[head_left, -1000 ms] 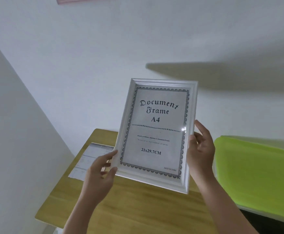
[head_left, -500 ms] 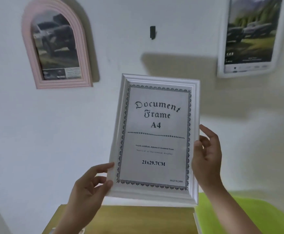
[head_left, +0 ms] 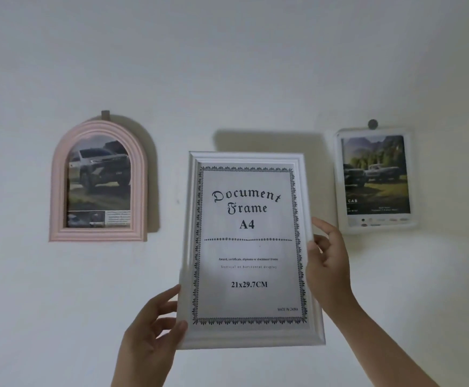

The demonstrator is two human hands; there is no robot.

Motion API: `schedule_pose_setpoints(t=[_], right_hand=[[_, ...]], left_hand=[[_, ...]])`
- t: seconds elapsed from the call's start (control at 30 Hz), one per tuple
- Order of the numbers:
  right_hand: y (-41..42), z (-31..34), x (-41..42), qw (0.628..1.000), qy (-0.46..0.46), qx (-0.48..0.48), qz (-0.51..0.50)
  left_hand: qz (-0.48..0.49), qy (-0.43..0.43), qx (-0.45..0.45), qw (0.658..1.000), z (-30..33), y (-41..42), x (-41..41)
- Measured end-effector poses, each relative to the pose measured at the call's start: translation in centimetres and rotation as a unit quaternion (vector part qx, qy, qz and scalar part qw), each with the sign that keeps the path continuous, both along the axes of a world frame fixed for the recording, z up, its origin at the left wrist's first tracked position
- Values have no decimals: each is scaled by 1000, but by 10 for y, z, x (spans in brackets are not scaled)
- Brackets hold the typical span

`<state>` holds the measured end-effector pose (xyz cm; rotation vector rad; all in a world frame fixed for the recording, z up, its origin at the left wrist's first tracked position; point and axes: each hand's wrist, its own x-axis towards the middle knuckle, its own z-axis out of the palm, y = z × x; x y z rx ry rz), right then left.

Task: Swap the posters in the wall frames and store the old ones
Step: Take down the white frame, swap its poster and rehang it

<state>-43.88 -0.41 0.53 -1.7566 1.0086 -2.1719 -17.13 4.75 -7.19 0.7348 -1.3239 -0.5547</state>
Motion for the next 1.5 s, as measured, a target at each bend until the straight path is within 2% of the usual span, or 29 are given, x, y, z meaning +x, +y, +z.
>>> schedule_pose_setpoints(t=[0.27,0.4,1.03,1.5], right_hand=[[-34,-15,0,999,11,37,-24],[-36,-26,2,998,5,58,-9],[-48,-51,7,997,24,40,-62],[-46,-86,20,991,35,72,-103]], left_hand=[[10,2,41,999,-19,-27,-5],[31,-25,44,998,-26,-31,-2],[64,-62,40,995,-43,-79,-15],[109,-119,73,984,-74,-85,-17]])
